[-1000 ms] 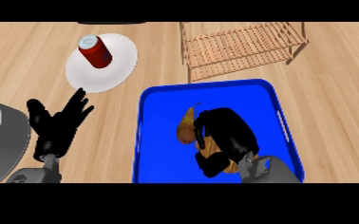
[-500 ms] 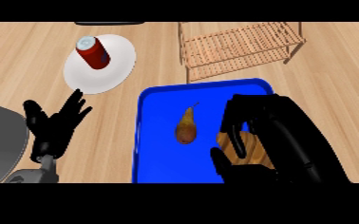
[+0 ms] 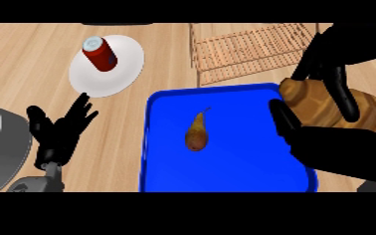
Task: Pick the croissant from the tray and place it in the tiered shelf
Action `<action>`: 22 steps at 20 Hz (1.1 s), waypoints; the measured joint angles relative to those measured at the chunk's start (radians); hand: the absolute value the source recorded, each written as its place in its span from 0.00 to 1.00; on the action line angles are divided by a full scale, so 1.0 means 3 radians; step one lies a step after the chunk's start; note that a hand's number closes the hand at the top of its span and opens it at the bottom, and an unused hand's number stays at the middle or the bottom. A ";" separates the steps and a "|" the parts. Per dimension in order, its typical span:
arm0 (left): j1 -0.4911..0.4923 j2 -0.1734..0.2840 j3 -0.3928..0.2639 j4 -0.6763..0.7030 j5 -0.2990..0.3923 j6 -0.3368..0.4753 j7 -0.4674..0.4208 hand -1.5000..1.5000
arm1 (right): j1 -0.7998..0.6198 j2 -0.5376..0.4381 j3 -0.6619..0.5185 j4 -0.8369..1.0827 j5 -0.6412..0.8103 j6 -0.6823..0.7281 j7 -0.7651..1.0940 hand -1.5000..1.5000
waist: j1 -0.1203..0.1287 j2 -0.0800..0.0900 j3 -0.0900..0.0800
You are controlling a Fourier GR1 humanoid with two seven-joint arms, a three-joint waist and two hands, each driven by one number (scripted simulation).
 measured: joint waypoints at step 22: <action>-0.0078 -0.0081 0.0016 -0.0032 -0.0099 -0.0018 0.0129 0.50 | -0.1616 -0.0887 -0.0678 0.2650 -0.0086 0.0096 -0.0836 1.00 | 0.0069 0.0029 0.0001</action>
